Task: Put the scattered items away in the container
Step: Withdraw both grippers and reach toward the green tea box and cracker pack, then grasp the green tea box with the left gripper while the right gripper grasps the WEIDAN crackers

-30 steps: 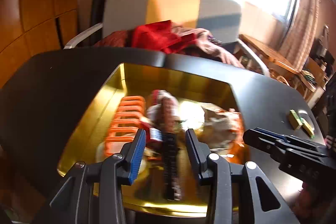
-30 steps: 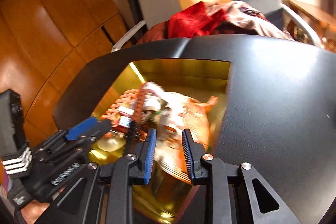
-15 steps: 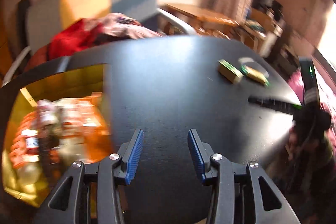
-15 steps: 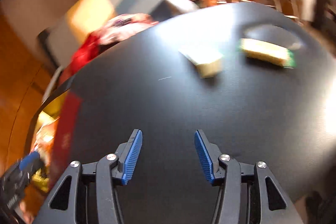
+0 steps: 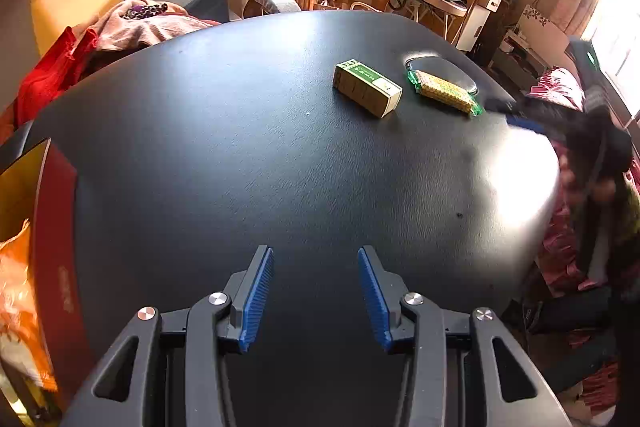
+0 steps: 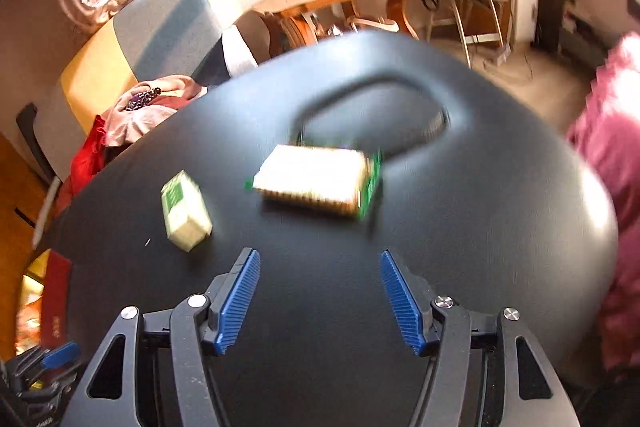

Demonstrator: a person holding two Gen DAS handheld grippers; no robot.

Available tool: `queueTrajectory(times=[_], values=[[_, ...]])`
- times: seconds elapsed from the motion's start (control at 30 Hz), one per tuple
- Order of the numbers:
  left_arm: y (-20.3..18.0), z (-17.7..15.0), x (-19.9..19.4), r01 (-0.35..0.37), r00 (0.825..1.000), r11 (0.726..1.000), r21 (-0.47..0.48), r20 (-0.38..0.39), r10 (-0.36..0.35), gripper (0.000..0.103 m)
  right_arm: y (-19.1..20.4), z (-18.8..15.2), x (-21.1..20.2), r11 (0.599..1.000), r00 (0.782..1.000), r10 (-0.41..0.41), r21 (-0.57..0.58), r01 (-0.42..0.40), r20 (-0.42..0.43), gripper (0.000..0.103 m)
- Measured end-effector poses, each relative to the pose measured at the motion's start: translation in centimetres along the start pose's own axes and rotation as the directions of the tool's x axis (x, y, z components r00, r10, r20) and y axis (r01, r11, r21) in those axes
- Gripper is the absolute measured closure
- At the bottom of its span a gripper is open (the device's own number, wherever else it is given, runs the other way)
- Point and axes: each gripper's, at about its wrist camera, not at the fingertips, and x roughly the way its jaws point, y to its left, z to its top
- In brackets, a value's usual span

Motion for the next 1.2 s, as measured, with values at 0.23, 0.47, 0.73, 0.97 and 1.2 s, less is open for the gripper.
queueTrajectory(times=[0.23, 0.47, 0.73, 0.97, 1.2], values=[[-0.1, 2.5, 2.0, -0.002, 1.000, 1.000, -0.013, -0.010, 0.002, 0.059, 1.0, 5.9, 5.1, 0.998, 0.999, 0.014, -0.057, -0.017, -0.043, 0.039], [-0.7, 7.4, 3.3, 0.062, 0.998, 0.997, -0.050, -0.006, -0.063, 0.058, 2.2, 5.6, 7.0, 0.985, 0.982, 0.120, -0.108, -0.136, -0.146, 0.037], [-1.2, 13.7, 6.4, 0.152, 0.986, 0.973, -0.173, -0.045, -0.162, 0.055, 1.7, 0.6, 1.8, 0.970, 0.975, 0.206, -0.114, -0.215, -0.087, 0.039], [-3.3, 17.0, 10.6, 0.102, 0.985, 0.976, -0.194, -0.121, -0.127, 0.055, 0.0, -2.2, 0.1, 0.981, 0.982, 0.187, -0.047, -0.189, -0.031, 0.036], [-3.9, 17.7, 13.2, 0.031, 0.982, 0.976, -0.216, -0.176, -0.070, 0.055, -0.8, -3.3, 0.4, 0.979, 0.979, 0.201, -0.024, -0.201, -0.034, 0.034]])
